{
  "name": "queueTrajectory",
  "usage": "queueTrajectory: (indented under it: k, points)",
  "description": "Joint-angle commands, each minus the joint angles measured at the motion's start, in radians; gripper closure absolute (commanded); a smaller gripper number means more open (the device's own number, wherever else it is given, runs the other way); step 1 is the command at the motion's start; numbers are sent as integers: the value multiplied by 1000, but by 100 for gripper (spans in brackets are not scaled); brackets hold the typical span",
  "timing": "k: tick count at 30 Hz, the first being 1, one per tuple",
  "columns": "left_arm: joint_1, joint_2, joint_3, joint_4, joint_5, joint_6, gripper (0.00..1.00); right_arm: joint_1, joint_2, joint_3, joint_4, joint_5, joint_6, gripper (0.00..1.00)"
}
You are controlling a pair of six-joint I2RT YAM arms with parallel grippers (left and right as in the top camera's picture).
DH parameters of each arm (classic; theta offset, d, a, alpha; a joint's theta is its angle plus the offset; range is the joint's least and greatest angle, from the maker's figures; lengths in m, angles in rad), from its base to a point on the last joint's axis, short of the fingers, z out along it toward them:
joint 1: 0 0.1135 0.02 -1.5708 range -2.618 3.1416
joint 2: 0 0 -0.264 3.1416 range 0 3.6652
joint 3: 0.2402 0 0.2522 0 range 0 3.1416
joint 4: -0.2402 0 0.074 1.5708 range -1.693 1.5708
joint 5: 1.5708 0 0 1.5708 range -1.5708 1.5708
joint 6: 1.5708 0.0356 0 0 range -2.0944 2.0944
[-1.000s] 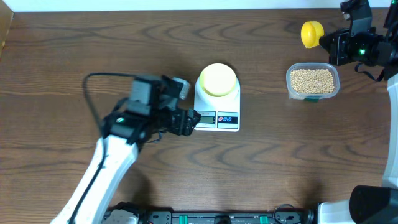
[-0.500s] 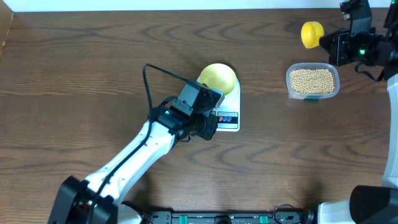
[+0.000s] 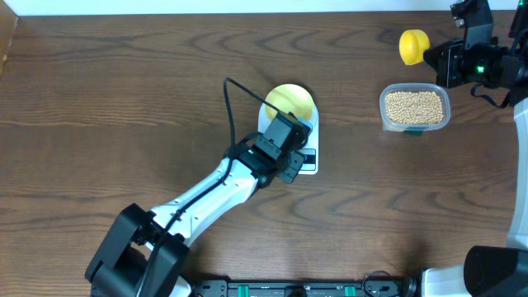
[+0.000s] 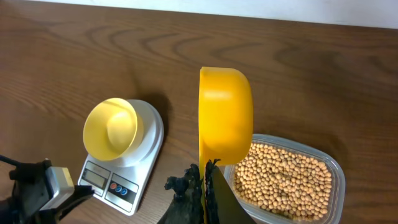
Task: Scoop item into bowl and weigh 50g on scale
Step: 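Move the left gripper back to the scale buttons and press, then press the TARE button on the scale with the left gripper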
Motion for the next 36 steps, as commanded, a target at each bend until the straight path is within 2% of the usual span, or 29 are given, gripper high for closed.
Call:
queueTrajectory:
  k: [1,9,36]
  points:
    - [-14,39,-1,41,-55,23,92,15,-21,24,0,-3,-12,99]
    - [-15,107,-1,76,-55,26,92,15,-21,24,-3,-3,-12,99]
    - [-35,157,-2,117,-52,30,92,14,-21,24,-3,-2,-17,99]
